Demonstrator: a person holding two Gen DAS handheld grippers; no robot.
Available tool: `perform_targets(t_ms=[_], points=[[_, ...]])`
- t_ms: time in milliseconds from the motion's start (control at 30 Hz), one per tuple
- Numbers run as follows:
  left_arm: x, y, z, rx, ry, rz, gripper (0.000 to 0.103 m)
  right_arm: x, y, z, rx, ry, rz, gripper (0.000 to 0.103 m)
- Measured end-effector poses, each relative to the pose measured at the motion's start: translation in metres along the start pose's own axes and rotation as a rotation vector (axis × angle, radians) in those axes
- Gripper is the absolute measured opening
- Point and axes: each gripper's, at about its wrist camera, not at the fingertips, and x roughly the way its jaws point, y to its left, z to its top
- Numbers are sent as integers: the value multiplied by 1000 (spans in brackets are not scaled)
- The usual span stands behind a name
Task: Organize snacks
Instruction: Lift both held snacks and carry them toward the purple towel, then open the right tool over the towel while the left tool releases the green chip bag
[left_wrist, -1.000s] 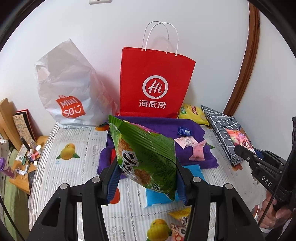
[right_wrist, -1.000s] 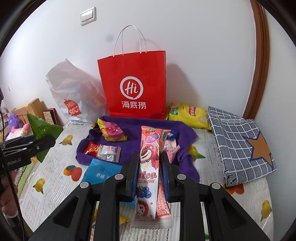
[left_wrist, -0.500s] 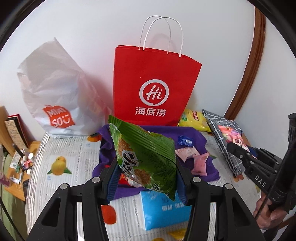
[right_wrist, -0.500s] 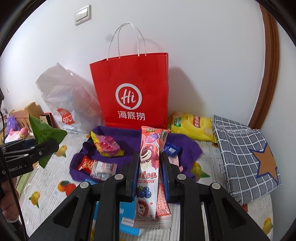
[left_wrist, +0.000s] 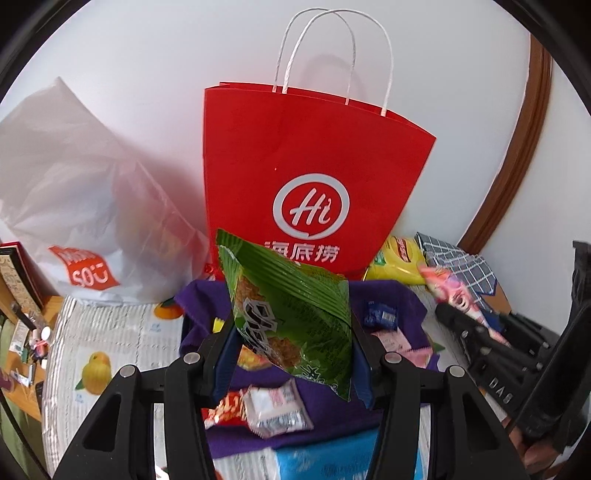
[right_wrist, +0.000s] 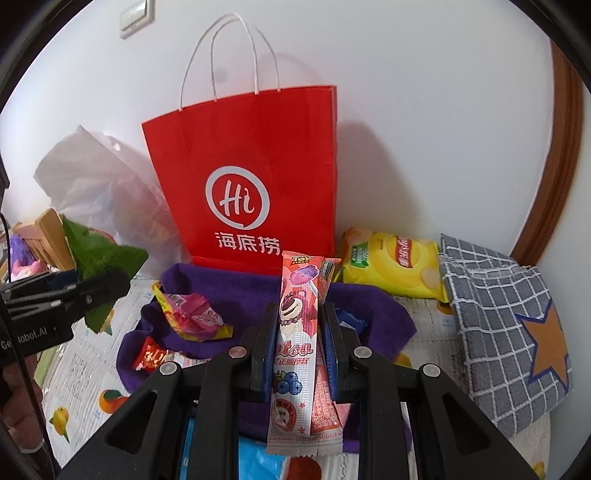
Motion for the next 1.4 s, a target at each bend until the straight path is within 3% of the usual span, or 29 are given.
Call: perform_targets(t_ms=[267, 467, 667, 900, 1100, 1300, 1400], points=[[39, 13, -3, -24, 76, 32, 50, 45, -10, -2, 6, 63, 16, 22], [45, 29, -1, -45, 86, 86, 50, 65, -25, -8, 30, 115, 11, 22], [51, 40, -1, -74, 107, 77, 50, 77, -32, -14, 17, 160, 8, 23], [60, 32, -4, -50, 141, 49, 50, 105, -28, -27, 0, 260, 54, 23], [66, 14, -10, 11, 175, 21, 50, 122, -27, -36, 1, 326, 42, 24], [78, 7, -18, 37, 234, 34, 50, 126, -34, -38, 29, 336, 23, 27], [82, 6, -19, 39, 252, 37, 50, 119, -34, -35, 27, 315, 13, 34]])
